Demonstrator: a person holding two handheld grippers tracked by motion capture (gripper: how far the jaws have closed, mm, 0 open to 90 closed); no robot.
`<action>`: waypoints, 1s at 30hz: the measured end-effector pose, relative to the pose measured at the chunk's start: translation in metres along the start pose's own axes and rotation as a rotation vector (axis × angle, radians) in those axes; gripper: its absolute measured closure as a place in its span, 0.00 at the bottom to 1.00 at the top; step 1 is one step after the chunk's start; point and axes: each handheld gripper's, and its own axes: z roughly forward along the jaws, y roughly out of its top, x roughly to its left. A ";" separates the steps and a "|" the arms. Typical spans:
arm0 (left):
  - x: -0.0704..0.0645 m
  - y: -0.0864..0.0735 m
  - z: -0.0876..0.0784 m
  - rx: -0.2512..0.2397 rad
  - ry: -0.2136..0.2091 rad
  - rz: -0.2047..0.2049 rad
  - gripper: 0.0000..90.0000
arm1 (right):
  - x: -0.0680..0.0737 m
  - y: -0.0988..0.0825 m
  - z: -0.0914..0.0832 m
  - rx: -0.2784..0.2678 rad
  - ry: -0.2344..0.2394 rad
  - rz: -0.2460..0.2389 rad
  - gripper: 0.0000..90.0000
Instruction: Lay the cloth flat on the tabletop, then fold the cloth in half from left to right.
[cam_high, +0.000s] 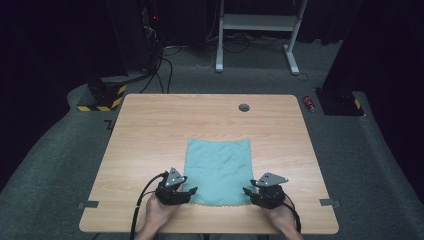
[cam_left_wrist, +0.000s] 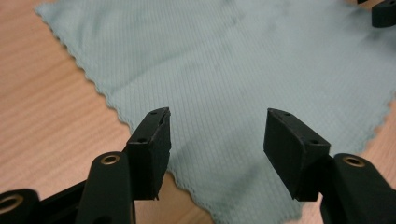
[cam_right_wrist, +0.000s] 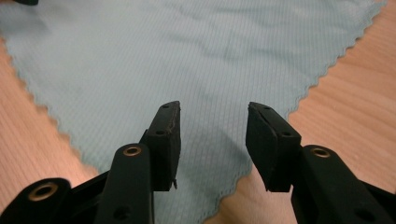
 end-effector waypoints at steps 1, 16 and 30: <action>0.000 0.002 0.001 0.004 -0.001 0.006 0.46 | 0.000 0.002 0.001 -0.005 0.001 0.008 0.61; 0.002 -0.012 0.000 0.040 0.013 0.033 0.42 | 0.000 -0.001 0.007 0.032 0.013 -0.024 0.55; 0.039 0.013 0.000 0.018 0.017 -0.135 0.43 | 0.003 0.013 0.012 -0.037 0.021 0.004 0.55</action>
